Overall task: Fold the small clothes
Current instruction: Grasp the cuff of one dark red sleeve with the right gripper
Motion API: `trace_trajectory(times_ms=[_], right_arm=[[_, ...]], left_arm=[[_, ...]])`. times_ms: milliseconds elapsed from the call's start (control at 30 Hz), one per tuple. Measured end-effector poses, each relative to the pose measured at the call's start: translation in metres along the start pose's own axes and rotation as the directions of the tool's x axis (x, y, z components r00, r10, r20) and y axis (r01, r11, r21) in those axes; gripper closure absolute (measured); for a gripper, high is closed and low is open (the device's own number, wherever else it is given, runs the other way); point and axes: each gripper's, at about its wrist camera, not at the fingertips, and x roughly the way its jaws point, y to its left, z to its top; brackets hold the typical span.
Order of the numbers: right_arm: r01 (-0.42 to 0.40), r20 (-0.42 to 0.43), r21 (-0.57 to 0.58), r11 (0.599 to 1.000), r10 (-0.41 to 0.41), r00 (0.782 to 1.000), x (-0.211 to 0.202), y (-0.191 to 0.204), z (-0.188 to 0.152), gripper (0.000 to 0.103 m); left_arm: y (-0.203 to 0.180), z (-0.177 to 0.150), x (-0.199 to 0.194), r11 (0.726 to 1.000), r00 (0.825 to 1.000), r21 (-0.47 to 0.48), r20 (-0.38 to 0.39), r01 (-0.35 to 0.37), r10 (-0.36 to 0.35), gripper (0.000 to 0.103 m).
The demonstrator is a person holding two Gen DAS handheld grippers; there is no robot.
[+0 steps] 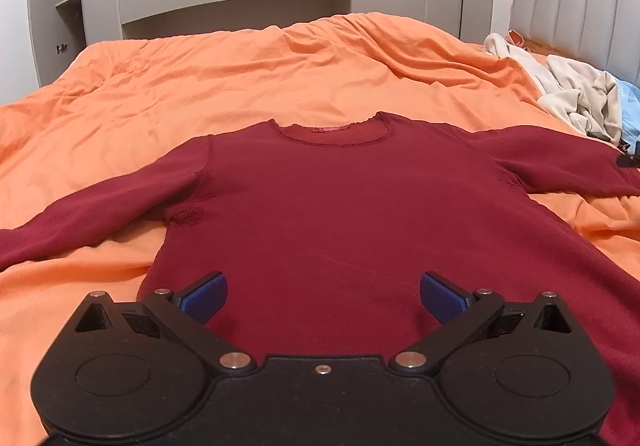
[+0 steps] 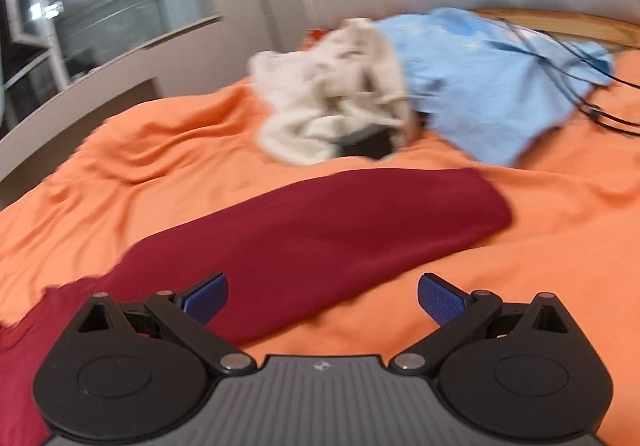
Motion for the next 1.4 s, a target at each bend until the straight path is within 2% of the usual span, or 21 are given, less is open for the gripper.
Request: trace_trajectory(times_ms=[167, 300, 433, 500, 567, 600, 667, 733, 833, 1000, 1100, 1167, 1267, 1400], right_arm=[[0.005, -0.016, 0.182, 0.983, -0.002, 1.0, 0.022, -0.04, 0.006, 0.0], [-0.007, 0.056, 0.28, 0.96, -0.009, 0.998, 0.03, -0.06, 0.006, 0.0], [-0.035, 0.085, 0.358, 0.933, 0.004, 0.996, 0.042, -0.076, 0.008, 0.001], [-0.024, 0.092, 0.37, 0.929, -0.011, 0.996, 0.048, -0.078, 0.01, 0.006], [-0.007, 0.086, 0.376, 0.927, -0.028, 0.996, 0.05, -0.08, 0.01, 0.021], [0.009, 0.078, 0.386, 0.923, -0.043, 0.996, 0.053, -0.082, 0.01, 0.025], [0.046, 0.06, 0.403, 0.914, -0.077, 0.995, 0.055, -0.084, 0.009, 0.041], [0.067, 0.05, 0.418, 0.906, -0.097, 0.994, 0.055, -0.086, 0.007, 0.046], [0.071, 0.057, 0.444, 0.893, -0.107, 0.993, 0.053, -0.088, 0.007, 0.045], [0.076, 0.059, 0.441, 0.894, -0.113, 0.992, 0.057, -0.088, 0.005, 0.046], [0.083, 0.055, 0.446, 0.891, -0.12, 0.991, 0.058, -0.089, 0.005, 0.064], [0.063, 0.061, 0.47, 0.881, -0.104, 0.993, 0.058, -0.092, 0.004, 0.081], [0.048, 0.071, 0.486, 0.873, -0.095, 0.993, 0.055, -0.093, 0.004, 0.091], [0.071, 0.101, 0.42, 0.905, -0.124, 0.987, 0.048, -0.079, 0.012, 0.095]], left_arm=[[-0.007, 0.002, -0.008, 1.0, 0.999, 0.027, 0.046, -0.012, 0.011, 0.0], [-0.015, 0.004, -0.014, 0.999, 0.997, 0.045, 0.08, 0.006, -0.01, 0.001], [-0.018, 0.003, -0.012, 0.998, 0.997, 0.058, 0.073, 0.002, -0.006, 0.0], [-0.019, 0.001, -0.01, 0.998, 0.998, 0.061, 0.066, -0.002, -0.002, 0.0], [-0.019, 0.0, -0.01, 0.998, 0.998, 0.06, 0.063, -0.007, 0.003, 0.0], [-0.019, 0.0, -0.009, 0.998, 0.998, 0.058, 0.063, -0.009, 0.005, 0.001], [-0.018, 0.0, -0.009, 0.998, 0.998, 0.054, 0.064, -0.009, 0.006, 0.0], [-0.018, 0.0, -0.01, 0.999, 0.998, 0.054, 0.066, -0.011, 0.007, 0.0], [-0.018, 0.001, -0.009, 0.999, 0.998, 0.052, 0.066, -0.013, 0.01, 0.001], [-0.014, 0.003, -0.009, 0.999, 0.997, 0.034, 0.069, -0.021, 0.018, 0.001], [-0.014, 0.003, -0.008, 0.999, 0.998, 0.032, 0.063, -0.019, 0.017, 0.001], [-0.015, 0.002, -0.008, 0.999, 0.998, 0.039, 0.059, -0.021, 0.018, 0.0], [-0.016, 0.002, -0.008, 0.999, 0.998, 0.048, 0.058, -0.021, 0.018, 0.001], [-0.016, 0.002, -0.008, 0.999, 0.998, 0.046, 0.058, -0.021, 0.018, 0.001]])
